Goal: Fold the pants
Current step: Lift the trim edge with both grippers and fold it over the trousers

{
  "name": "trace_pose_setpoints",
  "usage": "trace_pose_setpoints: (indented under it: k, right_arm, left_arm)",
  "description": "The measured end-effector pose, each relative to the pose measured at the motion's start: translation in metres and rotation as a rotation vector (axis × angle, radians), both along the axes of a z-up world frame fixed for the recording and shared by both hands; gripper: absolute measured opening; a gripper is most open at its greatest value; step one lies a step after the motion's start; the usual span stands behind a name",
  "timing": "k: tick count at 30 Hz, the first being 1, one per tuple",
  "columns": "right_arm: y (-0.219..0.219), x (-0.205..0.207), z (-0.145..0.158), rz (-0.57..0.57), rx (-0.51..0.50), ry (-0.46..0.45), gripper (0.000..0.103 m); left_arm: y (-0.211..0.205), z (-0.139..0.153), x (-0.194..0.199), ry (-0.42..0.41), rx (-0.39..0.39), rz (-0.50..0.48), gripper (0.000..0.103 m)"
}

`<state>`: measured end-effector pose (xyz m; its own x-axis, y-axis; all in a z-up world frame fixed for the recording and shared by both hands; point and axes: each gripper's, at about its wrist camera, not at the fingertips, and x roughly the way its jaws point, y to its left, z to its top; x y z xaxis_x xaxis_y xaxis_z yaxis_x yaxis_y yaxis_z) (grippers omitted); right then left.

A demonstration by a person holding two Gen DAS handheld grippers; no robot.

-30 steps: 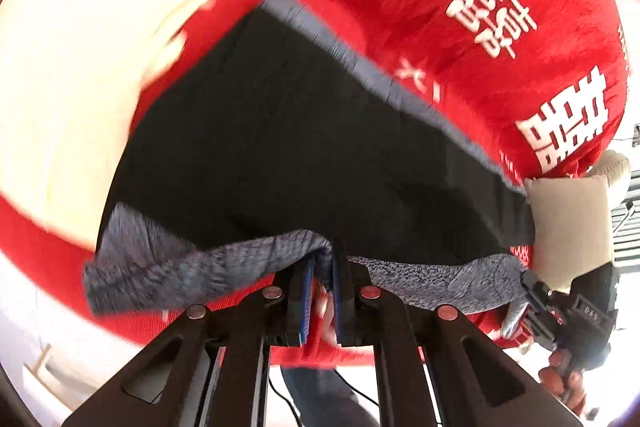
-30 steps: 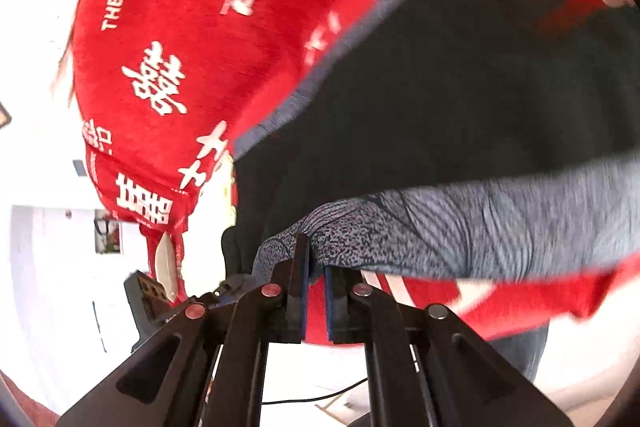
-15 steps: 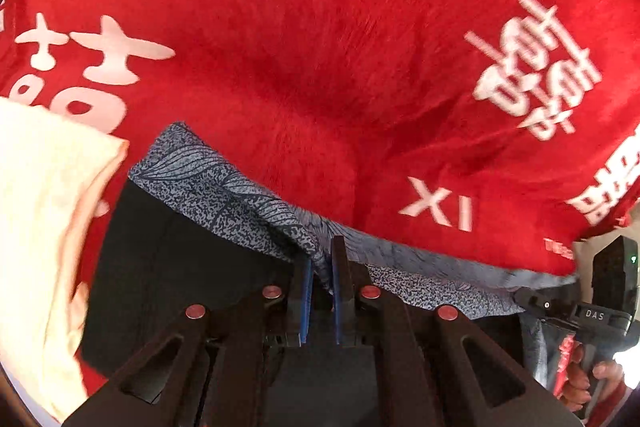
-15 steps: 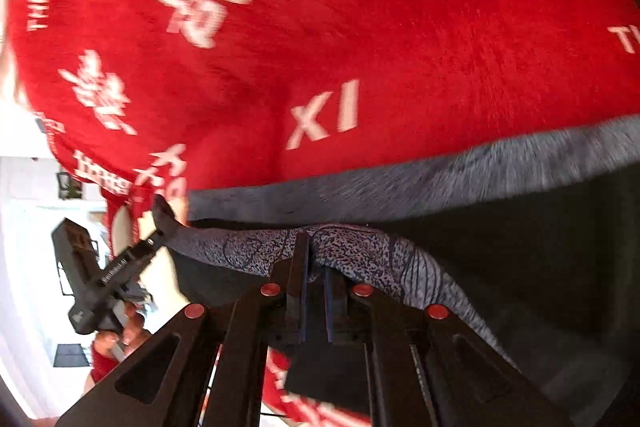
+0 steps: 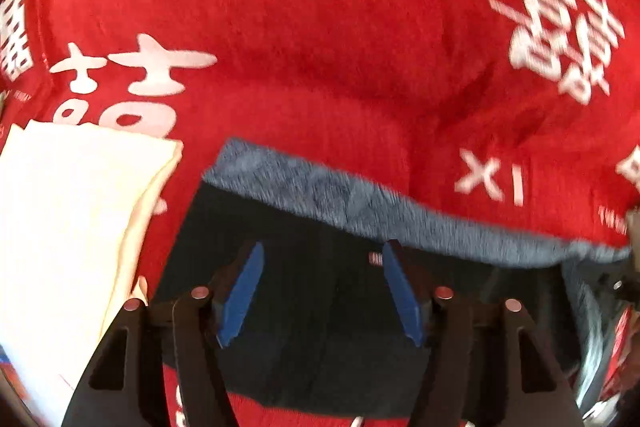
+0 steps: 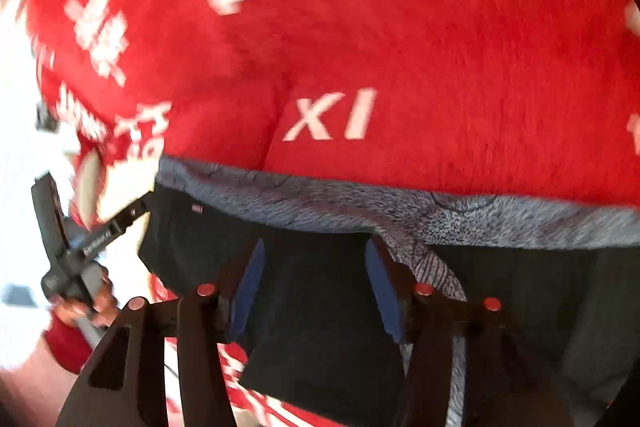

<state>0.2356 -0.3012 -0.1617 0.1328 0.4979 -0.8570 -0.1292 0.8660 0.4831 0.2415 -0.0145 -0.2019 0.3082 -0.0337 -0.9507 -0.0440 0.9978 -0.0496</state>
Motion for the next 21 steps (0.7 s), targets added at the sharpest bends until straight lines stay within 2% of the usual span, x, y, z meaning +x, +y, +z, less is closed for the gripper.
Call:
trace_pose_setpoints:
  k: [2, 5, 7, 9, 13, 16, 21]
  right_arm:
    - [0.017, 0.0, -0.002, 0.056, -0.046, -0.005, 0.037]
    - [0.041, 0.007, -0.028, 0.118, -0.161, 0.01, 0.032]
    - [0.048, 0.015, -0.05, 0.14, -0.275, -0.002, 0.03]
    - [0.051, 0.022, -0.051, 0.133, -0.277, -0.045, 0.033]
    - [0.048, 0.028, -0.046, 0.105, -0.27, -0.012, 0.035]
    - [0.045, 0.019, -0.028, 0.11, -0.293, -0.045, 0.062]
    - [0.034, -0.001, -0.002, 0.103, -0.344, -0.065, 0.068]
  left_arm:
    - [-0.011, -0.015, 0.0, 0.03, 0.044, -0.038, 0.063]
    - [-0.024, -0.044, 0.011, 0.062, 0.097, -0.029, 0.063]
    - [-0.029, -0.052, 0.019, 0.034, 0.129, -0.013, 0.063]
    - [-0.032, -0.055, 0.025, 0.03, 0.144, -0.004, 0.063]
    - [-0.033, -0.048, 0.028, 0.06, 0.148, 0.008, 0.063]
    - [-0.041, -0.03, 0.016, 0.074, 0.132, -0.003, 0.063]
    - [-0.064, -0.01, -0.014, 0.092, 0.134, -0.041, 0.063]
